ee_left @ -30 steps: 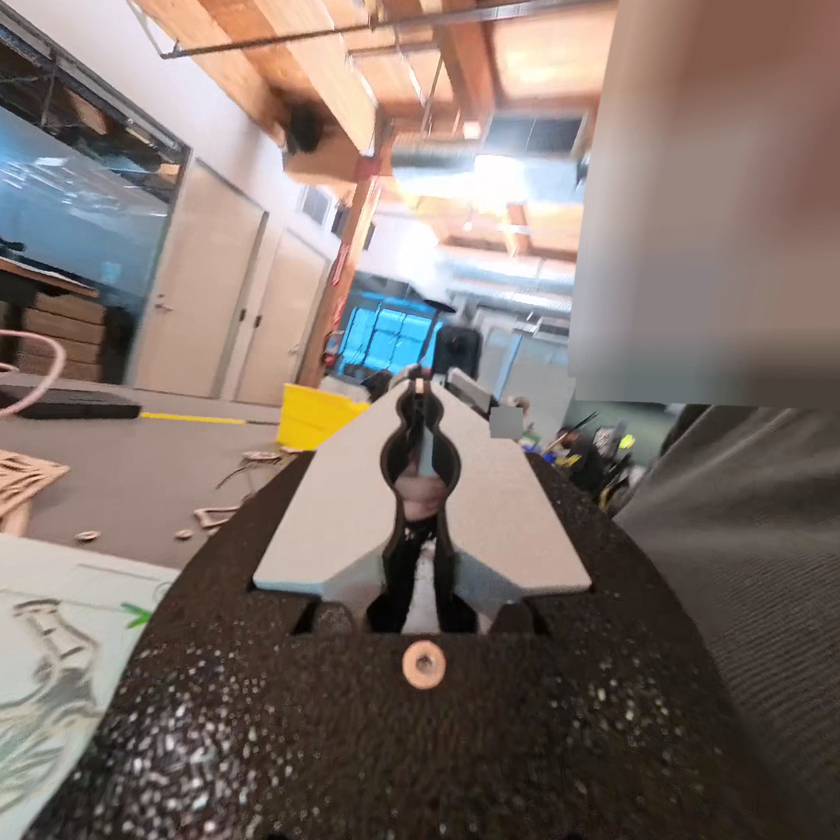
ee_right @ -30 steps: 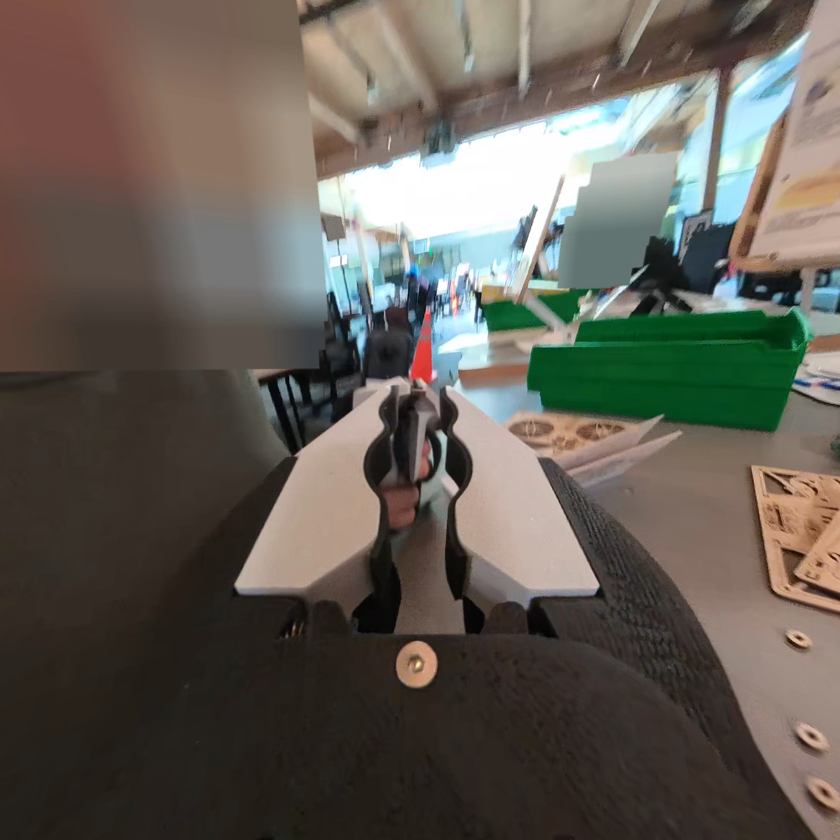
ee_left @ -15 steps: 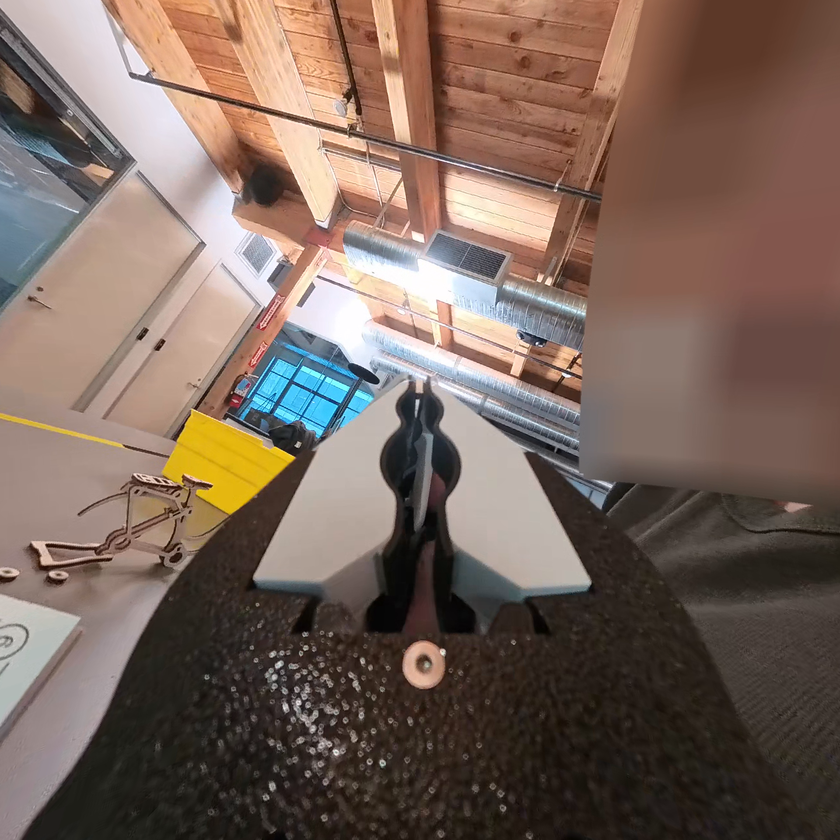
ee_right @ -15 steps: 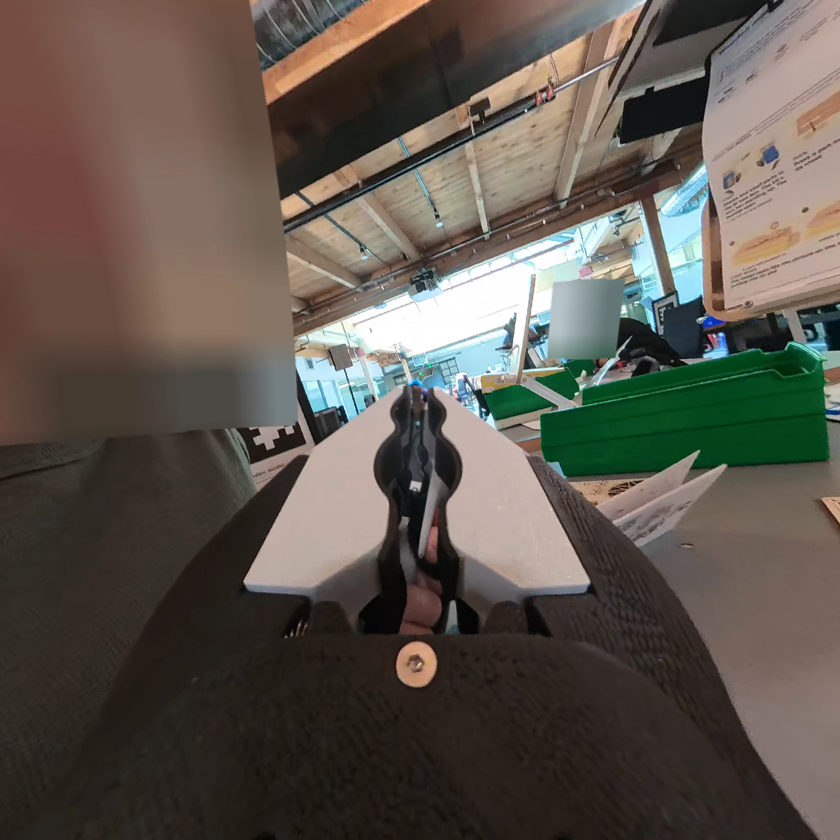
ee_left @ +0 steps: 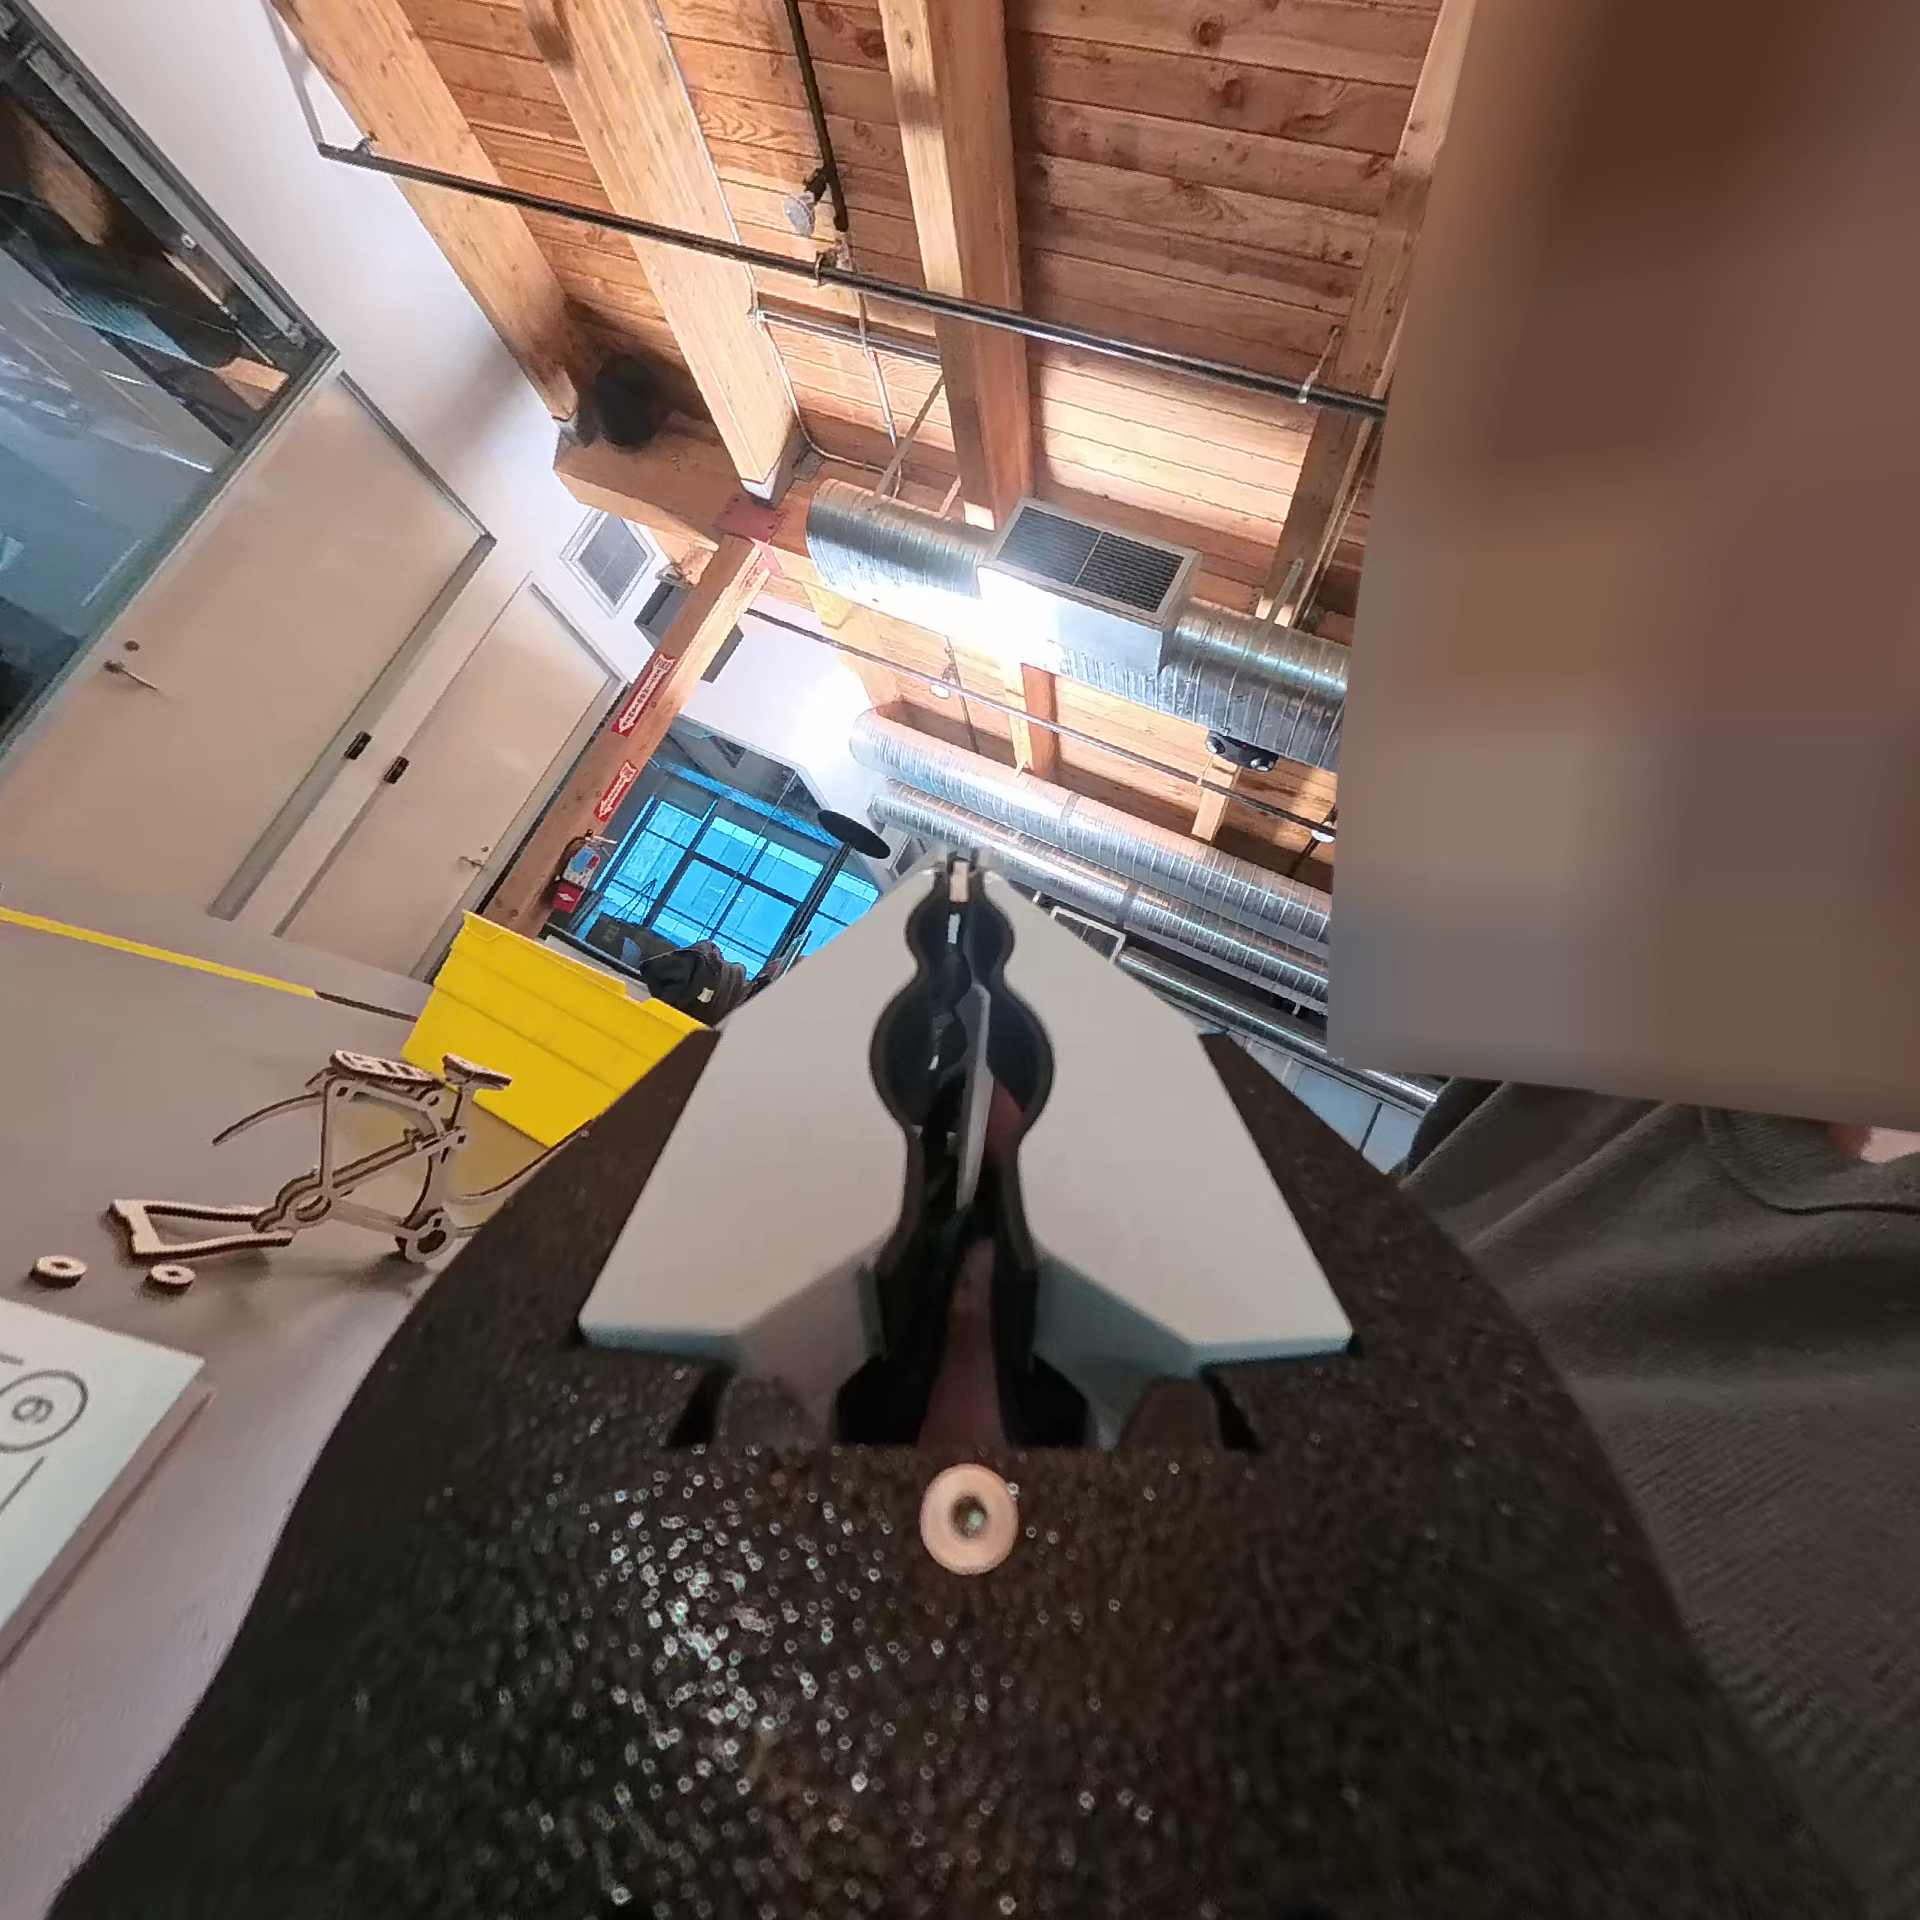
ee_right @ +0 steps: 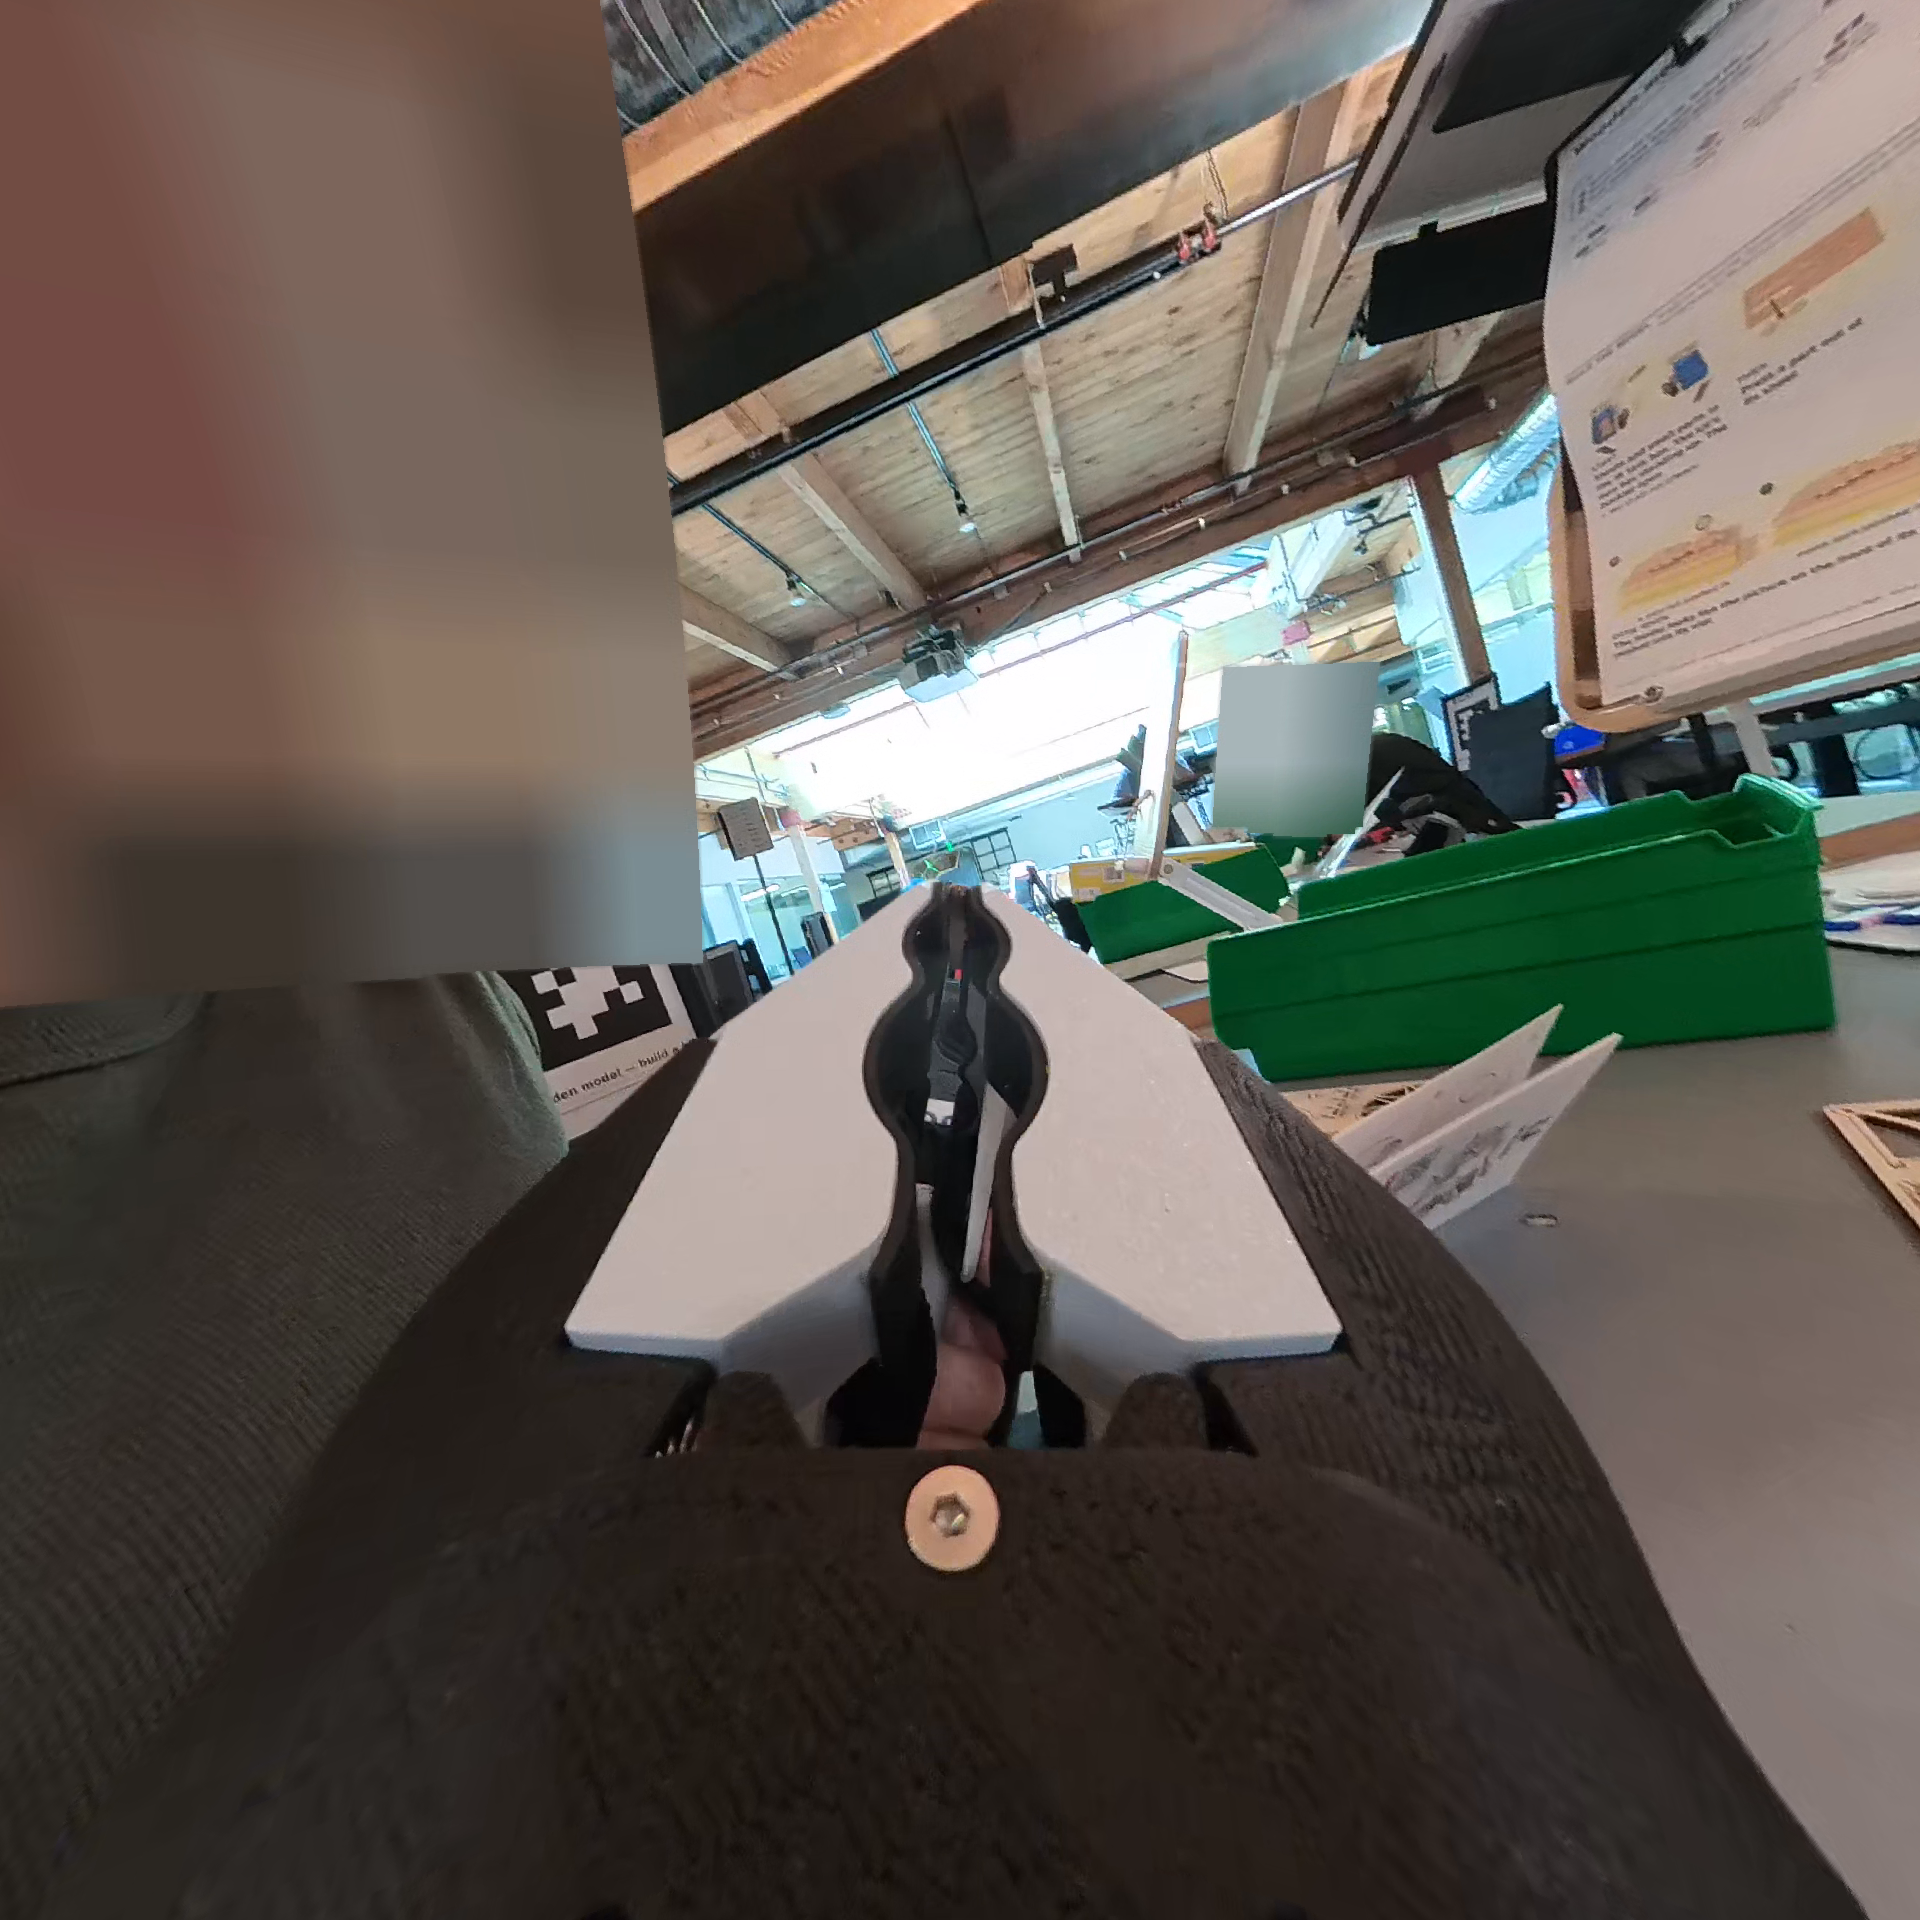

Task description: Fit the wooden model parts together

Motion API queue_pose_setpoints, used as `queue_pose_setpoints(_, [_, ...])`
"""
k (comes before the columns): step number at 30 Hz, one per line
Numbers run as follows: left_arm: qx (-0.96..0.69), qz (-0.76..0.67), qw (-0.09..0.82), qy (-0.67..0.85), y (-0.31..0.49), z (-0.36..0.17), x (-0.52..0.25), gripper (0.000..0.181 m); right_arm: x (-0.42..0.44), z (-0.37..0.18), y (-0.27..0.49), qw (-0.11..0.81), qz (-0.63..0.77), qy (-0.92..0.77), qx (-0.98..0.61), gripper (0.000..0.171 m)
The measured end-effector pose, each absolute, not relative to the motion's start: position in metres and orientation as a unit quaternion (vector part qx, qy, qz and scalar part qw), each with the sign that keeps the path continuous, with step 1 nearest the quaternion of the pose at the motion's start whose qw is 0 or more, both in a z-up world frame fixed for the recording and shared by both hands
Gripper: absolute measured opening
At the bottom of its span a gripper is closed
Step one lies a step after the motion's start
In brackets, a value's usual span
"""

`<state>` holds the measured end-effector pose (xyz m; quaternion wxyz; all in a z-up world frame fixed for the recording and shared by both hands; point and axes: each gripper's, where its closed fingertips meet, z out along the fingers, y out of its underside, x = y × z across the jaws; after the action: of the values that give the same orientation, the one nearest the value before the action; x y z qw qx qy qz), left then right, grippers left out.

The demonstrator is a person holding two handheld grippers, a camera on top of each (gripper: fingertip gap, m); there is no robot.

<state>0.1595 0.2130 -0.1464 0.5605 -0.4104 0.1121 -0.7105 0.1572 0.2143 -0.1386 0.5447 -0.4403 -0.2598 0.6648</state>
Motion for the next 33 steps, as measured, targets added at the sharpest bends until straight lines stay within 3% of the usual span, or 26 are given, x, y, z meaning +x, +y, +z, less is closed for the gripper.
queue_pose_setpoints(9, [-0.505, -0.627, 0.560, 0.196, 0.208, -0.174, 0.175, 0.015, 0.187, -0.157, 0.238, 0.581, 0.578, -0.251, -0.516, 0.001])
queue_pose_setpoints(21, [-0.614, -0.465, 0.525, 0.362, 0.196, -0.223, 0.199, 0.002, 0.206, -0.190, 0.266, 0.600, 0.407, -0.277, -0.630, 0.001])
queue_pose_setpoints(24, [-0.598, -0.434, 0.568, 0.363, 0.197, -0.219, 0.193, 0.000, 0.205, -0.193, 0.268, 0.598, 0.396, -0.276, -0.640, 0.001])
queue_pose_setpoints(33, [-0.661, -0.227, 0.585, 0.412, 0.222, -0.250, 0.176, 0.000, 0.183, -0.243, 0.264, 0.456, 0.405, -0.276, -0.743, 0.001])
